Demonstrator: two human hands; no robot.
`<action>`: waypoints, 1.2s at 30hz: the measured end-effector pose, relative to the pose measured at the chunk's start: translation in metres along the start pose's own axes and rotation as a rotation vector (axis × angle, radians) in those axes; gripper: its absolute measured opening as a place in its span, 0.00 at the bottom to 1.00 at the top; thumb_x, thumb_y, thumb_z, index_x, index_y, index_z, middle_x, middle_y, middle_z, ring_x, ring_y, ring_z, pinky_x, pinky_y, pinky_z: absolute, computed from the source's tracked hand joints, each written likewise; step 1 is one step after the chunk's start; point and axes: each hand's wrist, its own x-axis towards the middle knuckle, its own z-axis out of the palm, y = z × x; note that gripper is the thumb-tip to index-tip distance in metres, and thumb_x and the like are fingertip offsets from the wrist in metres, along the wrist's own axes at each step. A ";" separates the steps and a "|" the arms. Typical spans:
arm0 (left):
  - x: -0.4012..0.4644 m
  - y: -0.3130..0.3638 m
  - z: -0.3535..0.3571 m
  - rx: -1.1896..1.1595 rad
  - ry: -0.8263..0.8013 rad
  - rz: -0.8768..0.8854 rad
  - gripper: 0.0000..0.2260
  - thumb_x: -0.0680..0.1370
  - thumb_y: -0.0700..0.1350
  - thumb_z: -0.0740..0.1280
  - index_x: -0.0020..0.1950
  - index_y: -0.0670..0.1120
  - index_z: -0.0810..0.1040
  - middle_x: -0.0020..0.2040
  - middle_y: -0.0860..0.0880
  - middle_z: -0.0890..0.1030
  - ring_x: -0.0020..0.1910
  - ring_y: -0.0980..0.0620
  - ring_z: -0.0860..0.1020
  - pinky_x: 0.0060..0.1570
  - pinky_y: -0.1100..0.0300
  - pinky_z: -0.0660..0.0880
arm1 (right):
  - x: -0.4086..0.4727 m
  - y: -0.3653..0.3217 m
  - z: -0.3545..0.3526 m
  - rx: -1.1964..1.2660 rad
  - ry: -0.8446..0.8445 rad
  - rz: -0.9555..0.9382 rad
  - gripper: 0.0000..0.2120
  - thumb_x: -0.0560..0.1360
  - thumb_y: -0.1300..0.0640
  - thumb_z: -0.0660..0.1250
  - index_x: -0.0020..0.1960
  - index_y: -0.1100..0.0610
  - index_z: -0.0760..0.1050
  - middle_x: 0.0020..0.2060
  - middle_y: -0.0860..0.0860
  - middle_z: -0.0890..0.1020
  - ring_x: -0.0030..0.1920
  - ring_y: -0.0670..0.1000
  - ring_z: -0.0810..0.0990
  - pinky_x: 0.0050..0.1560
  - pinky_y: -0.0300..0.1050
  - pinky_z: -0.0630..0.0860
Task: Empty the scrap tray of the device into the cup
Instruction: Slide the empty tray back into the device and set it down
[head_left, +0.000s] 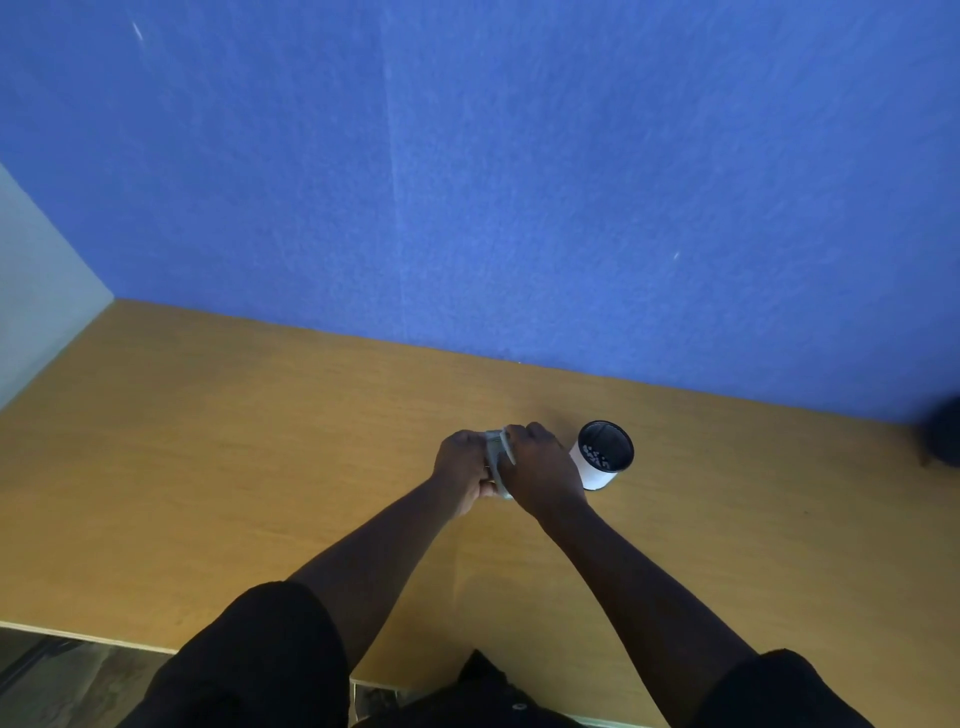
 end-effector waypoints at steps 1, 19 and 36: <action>0.001 0.000 0.000 -0.013 0.010 0.000 0.11 0.80 0.39 0.56 0.46 0.42 0.78 0.42 0.38 0.82 0.37 0.41 0.82 0.31 0.49 0.81 | -0.001 0.002 0.001 0.015 0.006 -0.009 0.18 0.79 0.51 0.61 0.65 0.59 0.73 0.55 0.58 0.79 0.54 0.57 0.79 0.52 0.54 0.79; 0.001 0.005 0.003 -0.332 0.029 0.011 0.13 0.81 0.35 0.57 0.60 0.32 0.77 0.52 0.34 0.80 0.48 0.39 0.80 0.40 0.48 0.82 | -0.014 0.011 0.004 1.339 -0.127 0.807 0.07 0.78 0.64 0.66 0.55 0.65 0.77 0.40 0.58 0.83 0.40 0.51 0.82 0.44 0.44 0.79; 0.006 0.007 -0.017 -0.116 -0.138 -0.036 0.08 0.81 0.40 0.60 0.43 0.43 0.76 0.48 0.36 0.79 0.44 0.35 0.80 0.45 0.37 0.78 | -0.017 0.033 0.005 1.117 -0.104 0.646 0.07 0.79 0.52 0.62 0.50 0.53 0.78 0.42 0.54 0.86 0.37 0.52 0.84 0.35 0.43 0.78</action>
